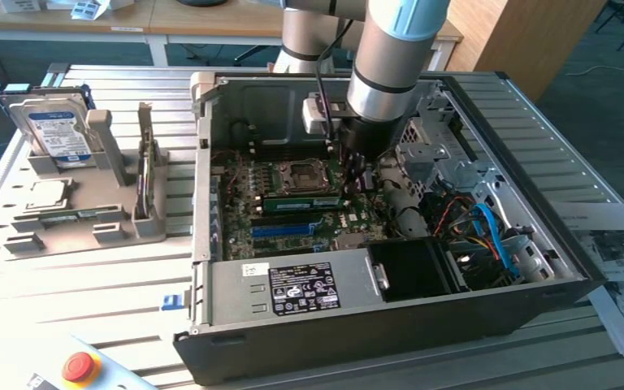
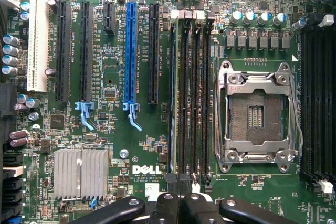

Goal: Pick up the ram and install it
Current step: 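Press down the ram until it locks into place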

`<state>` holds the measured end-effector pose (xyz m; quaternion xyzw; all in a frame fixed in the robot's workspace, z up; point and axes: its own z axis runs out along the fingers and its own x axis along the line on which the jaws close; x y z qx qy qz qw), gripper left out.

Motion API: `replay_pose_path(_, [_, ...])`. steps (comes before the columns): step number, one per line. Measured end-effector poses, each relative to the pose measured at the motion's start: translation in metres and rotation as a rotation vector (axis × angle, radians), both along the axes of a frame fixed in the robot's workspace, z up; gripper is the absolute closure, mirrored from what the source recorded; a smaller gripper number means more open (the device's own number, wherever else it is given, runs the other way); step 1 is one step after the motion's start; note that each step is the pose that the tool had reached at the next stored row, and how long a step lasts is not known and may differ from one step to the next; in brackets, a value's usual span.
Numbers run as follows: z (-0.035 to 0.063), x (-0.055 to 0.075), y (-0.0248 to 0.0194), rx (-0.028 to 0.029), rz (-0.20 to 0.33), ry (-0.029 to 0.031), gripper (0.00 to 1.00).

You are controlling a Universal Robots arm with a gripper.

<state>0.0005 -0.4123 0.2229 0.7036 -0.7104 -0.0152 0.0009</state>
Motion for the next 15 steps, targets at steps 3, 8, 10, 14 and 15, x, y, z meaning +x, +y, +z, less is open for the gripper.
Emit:
replay_pose_path(3, [0.0, 0.0, 0.0, 0.0, 0.0, 0.0, 0.9])
replay_pose_path(8, [0.0021, 0.0, 0.0001, 0.0003, 0.0, 0.0009, 0.9])
replay_pose_path(10, [0.0043, 0.0, 0.0, 0.0001, 0.0, 0.0014, 0.9])
replay_pose_path(14, [0.01, 0.0, 0.0, 0.0001, 0.0, 0.003, 0.9])
replay_pose_path(15, [0.0117, 0.0, 0.0, -0.0001, 0.0, 0.0035, 0.9])
